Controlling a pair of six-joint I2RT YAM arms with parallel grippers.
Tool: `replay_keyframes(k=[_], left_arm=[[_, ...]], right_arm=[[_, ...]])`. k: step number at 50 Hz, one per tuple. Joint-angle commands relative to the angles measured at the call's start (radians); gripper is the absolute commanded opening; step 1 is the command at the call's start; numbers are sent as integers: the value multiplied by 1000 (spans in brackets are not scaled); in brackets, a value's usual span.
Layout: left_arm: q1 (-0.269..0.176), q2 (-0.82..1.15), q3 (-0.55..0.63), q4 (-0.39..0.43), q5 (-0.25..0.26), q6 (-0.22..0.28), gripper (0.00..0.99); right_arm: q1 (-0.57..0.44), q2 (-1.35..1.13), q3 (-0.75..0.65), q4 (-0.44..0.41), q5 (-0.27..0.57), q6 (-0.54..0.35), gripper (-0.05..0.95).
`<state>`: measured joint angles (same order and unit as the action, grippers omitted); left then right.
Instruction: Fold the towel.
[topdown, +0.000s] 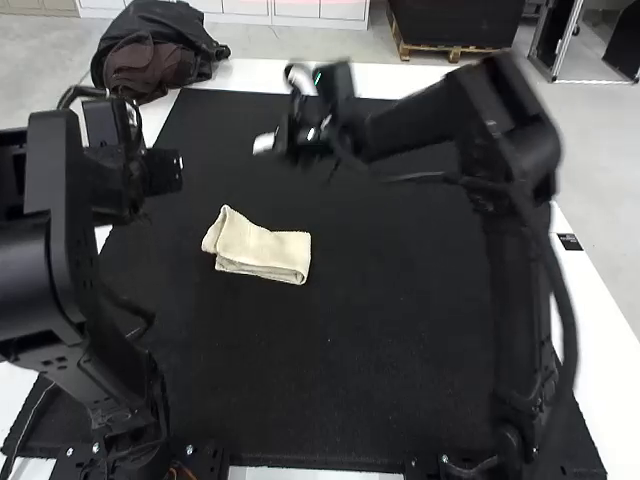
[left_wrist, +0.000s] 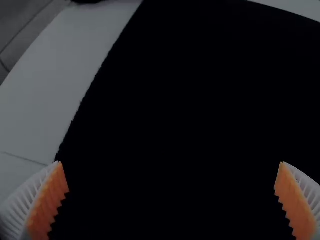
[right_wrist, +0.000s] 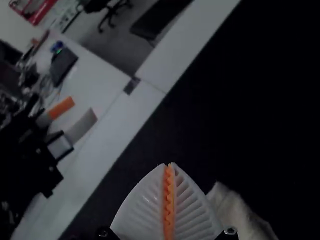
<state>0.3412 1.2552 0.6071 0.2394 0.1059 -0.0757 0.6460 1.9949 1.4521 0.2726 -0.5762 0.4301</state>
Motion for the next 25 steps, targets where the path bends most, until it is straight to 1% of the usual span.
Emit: replay_keyframes(k=[1, 2, 3, 8, 9, 10, 11, 14, 18, 20, 25], left_arm=[[1, -28, 99, -18, 20, 4, 969], [2, -27, 111, -26, 18, 4, 969], [1, -30, 134, -37, 20, 4, 969], [-2, -36, 215, -71, 23, 4, 969], [-4, -39, 237, -75, 23, 4, 969], [-5, -42, 252, -80, 23, 4, 969], [-7, -45, 269, -84, 23, 4, 969], [-13, -62, 321, -95, 23, 4, 969], [-28, -80, 370, -111, 29, 4, 969], [-50, -92, 398, -124, 29, 2, 969], [-113, -119, 439, -166, 26, -1, 967]], right_arm=[[-63, -122, 53, -55, 19, 2, 164], [-72, -137, 59, -70, 27, 2, 231], [-88, -162, 70, -92, 33, -1, 328], [-141, -243, 105, -174, 64, -25, 697], [-154, -263, 113, -197, 64, -33, 795], [-163, -280, 119, -210, 65, -40, 870], [-172, -294, 123, -227, 65, -47, 923], [-210, -357, 129, -271, 70, -70, 921], [-258, -429, 128, -309, 88, -96, 921], [-292, -478, 119, -326, 96, -100, 921], [-352, -571, 91, -334, 95, -99, 920]])
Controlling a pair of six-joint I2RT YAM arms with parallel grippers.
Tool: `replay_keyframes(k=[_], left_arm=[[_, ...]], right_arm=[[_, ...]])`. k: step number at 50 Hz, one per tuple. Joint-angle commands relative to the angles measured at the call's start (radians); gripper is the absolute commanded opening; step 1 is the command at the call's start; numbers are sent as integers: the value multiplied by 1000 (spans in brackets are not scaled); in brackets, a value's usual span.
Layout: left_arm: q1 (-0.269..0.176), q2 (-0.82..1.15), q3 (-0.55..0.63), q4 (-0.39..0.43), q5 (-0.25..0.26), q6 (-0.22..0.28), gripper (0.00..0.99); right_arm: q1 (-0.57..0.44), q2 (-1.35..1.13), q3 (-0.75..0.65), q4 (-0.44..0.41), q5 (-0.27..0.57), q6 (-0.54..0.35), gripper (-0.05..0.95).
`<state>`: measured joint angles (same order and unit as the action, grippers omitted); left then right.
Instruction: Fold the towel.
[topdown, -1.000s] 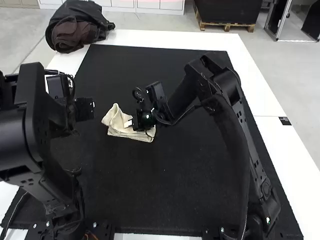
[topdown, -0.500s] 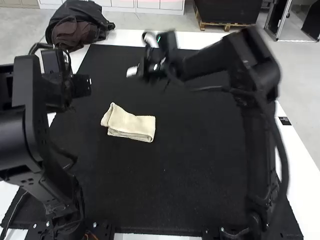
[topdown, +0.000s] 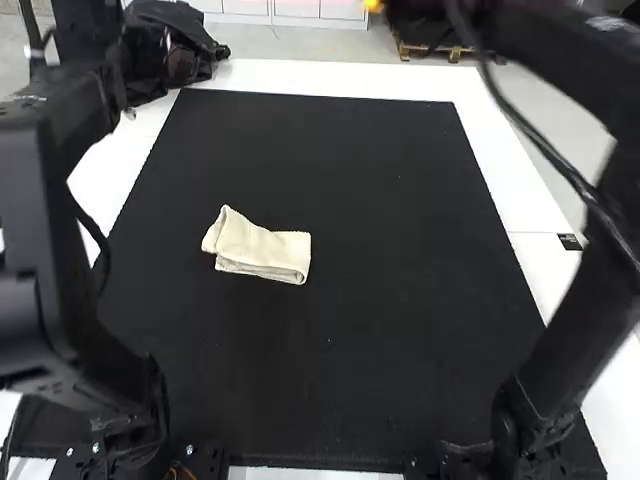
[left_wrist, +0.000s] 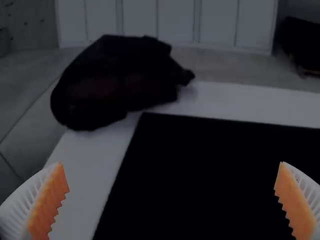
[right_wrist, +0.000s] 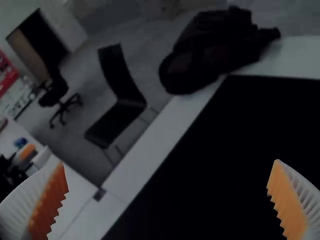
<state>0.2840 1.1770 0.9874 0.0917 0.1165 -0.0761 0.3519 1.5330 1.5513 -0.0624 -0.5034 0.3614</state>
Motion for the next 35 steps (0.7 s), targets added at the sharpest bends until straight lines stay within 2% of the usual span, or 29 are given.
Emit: replay_keyframes(k=[1, 7, 16, 22, 29, 31, 35], left_arm=[[-74, -50, 68, -30, 14, -2, 967], [-140, -109, 88, -72, 6, -5, 967], [-236, -251, 89, -121, -49, -7, 967], [-290, -366, 76, -158, -110, -5, 967], [-316, -511, 34, -170, -144, -5, 967], [-319, -565, 16, -175, -149, -5, 967], [-318, -652, -18, -182, -153, -5, 967]], right_arm=[[-73, -140, -17, 1, 22, -30, 920], [-140, -264, -63, -1, 23, -19, 920], [-235, -499, -175, 6, 23, -6, 920], [-287, -686, -280, 33, 20, -13, 920], [-335, -939, -408, 116, 25, -13, 920], [-347, -1011, -425, 105, 28, -24, 920], [-373, -1096, -436, 21, 28, -49, 920]])
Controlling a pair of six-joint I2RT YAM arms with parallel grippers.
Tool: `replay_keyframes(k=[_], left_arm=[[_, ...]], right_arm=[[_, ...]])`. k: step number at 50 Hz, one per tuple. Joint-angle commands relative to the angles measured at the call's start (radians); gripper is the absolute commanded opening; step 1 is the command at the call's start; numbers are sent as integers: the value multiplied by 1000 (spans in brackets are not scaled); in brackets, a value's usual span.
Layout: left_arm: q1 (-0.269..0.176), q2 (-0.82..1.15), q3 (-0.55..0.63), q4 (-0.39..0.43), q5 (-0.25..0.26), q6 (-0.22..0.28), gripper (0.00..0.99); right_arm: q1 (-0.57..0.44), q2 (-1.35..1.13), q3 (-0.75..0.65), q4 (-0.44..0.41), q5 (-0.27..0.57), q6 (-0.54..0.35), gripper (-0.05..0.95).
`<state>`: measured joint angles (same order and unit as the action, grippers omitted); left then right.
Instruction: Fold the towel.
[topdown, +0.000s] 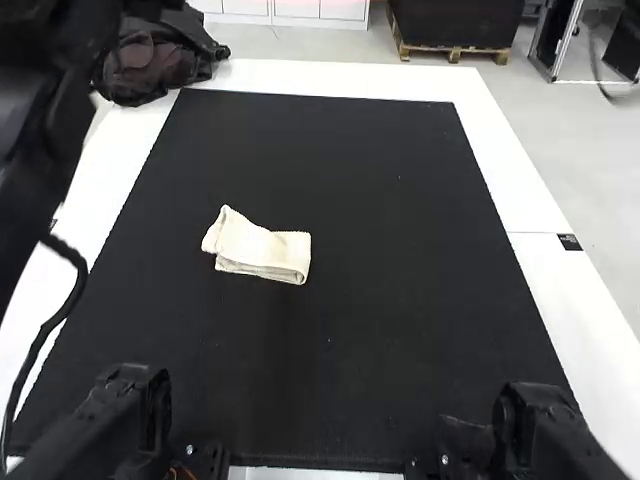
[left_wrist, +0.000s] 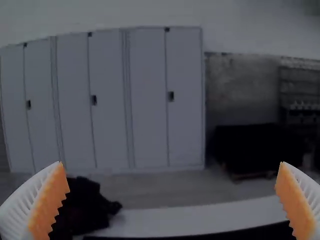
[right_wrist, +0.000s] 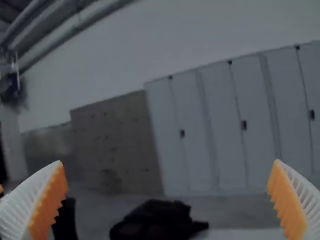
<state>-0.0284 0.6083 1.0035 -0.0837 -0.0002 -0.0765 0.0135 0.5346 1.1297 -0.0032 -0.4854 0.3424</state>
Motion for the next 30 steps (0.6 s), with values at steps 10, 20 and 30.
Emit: replay_keyframes(k=[10, 20, 30], left_arm=[[1, -377, -160, 30, -57, -14, 967], [2, -598, -249, -27, -84, -11, 967], [-1, -613, -217, -137, -129, -8, 967]], right_arm=[[-67, -303, -38, -184, 134, -163, 920], [-67, -476, -59, -348, 281, -250, 920], [-66, -530, -41, -460, 516, -298, 920]])
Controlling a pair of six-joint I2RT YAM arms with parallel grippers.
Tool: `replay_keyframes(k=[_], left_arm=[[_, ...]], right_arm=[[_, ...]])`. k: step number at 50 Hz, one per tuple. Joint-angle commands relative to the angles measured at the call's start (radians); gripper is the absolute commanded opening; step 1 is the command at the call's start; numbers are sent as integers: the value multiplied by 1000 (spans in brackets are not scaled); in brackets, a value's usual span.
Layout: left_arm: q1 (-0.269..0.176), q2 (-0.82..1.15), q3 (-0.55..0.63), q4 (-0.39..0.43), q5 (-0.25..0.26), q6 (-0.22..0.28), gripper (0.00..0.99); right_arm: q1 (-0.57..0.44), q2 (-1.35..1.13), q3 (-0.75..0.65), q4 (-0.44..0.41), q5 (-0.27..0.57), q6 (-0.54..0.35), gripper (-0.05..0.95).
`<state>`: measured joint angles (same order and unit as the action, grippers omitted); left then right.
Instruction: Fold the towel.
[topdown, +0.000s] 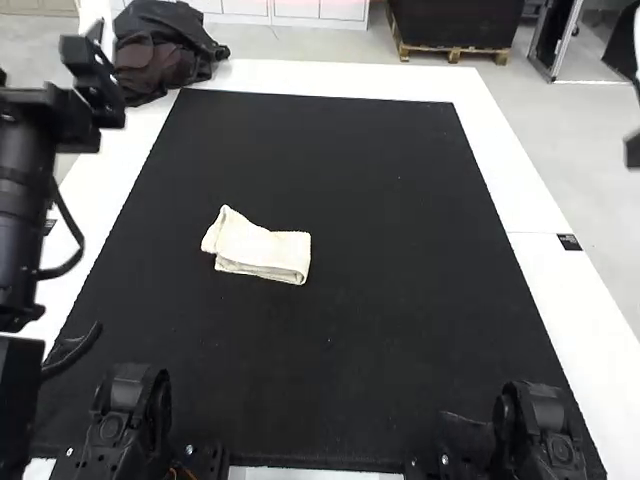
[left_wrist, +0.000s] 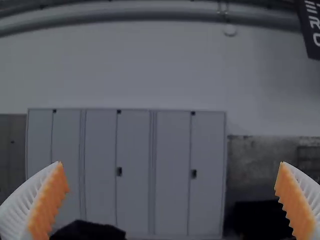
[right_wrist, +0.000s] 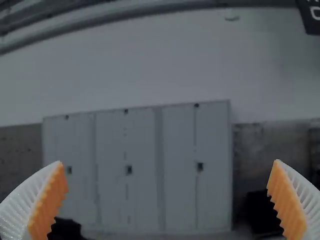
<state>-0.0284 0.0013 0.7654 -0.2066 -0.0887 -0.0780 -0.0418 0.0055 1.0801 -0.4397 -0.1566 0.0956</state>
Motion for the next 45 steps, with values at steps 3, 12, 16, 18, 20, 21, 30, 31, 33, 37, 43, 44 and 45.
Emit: replay_keyframes(k=[3, 12, 16, 18, 20, 21, 30, 31, 33, 37, 43, 44, 45], left_arm=[[4, -6, 15, -48, -52, -3, 967], [5, -6, -141, -8, -54, 34, 967], [7, -6, -242, 92, -94, 96, 967], [8, -6, -296, 153, -112, 129, 967], [7, -6, -341, 208, -112, 159, 967], [7, -6, -364, 243, -112, 169, 969], [8, -6, -546, 454, -129, 241, 967], [8, -6, -566, 467, -135, 241, 967], [8, -6, -589, 489, -141, 241, 967], [8, -6, -640, 544, -189, 241, 967], [8, -6, -716, 642, -325, 241, 967], [8, -6, -729, 654, -344, 241, 967], [8, -4, -738, 665, -355, 241, 967]], right_arm=[[-9, -1, -3, -50, 255, -80, 920], [10, -1, -206, -79, 273, -139, 920], [20, -1, -322, -13, 259, -143, 920], [25, -1, -385, 39, 259, -149, 920], [25, -1, -439, 105, 261, -151, 920], [25, -1, -470, 136, 269, -154, 920], [19, -2, -720, 621, 457, -223, 920], [19, -2, -749, 664, 457, -269, 920], [17, -2, -790, 699, 456, -307, 920], [17, -2, -875, 754, 463, -335, 920], [17, -2, -1014, 875, 537, -393, 920], [17, -2, -1034, 897, 551, -393, 920], [17, -2, -1051, 909, 557, -393, 920]])
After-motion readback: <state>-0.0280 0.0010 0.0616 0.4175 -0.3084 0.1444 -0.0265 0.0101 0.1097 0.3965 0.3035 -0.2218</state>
